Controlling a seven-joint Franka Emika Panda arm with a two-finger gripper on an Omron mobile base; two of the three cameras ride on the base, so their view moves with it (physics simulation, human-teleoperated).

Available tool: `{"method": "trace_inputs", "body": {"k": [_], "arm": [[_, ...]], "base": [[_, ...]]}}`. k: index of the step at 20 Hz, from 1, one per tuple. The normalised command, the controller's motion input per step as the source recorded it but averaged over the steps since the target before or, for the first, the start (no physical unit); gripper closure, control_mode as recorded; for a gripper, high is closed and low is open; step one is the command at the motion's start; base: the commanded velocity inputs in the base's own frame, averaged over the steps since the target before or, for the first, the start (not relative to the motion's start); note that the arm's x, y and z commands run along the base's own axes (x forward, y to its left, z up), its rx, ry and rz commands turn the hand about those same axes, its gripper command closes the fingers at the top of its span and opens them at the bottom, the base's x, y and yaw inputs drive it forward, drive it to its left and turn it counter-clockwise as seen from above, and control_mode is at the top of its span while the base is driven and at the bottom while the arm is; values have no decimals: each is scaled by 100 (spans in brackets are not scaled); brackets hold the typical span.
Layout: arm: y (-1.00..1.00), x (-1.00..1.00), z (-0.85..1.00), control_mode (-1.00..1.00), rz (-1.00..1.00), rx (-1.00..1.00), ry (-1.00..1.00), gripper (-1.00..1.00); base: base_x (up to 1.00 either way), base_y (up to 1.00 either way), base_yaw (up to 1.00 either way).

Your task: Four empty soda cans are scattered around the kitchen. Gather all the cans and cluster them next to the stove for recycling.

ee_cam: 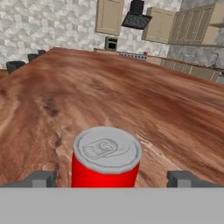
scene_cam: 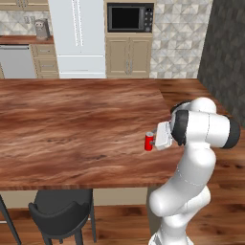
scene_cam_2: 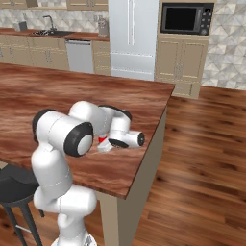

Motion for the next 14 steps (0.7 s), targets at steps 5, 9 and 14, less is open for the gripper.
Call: {"method": "trace_inputs", "body": {"k": [5, 9, 14], "arm": [[1, 0, -10, -100, 0, 0, 4, -100], [4, 0, -7, -100, 0, 0, 4, -100], [9, 0, -2, -100, 0, 0, 4, -100]], "base": [[0, 0, 0], [0, 0, 0], [0, 0, 0]]}}
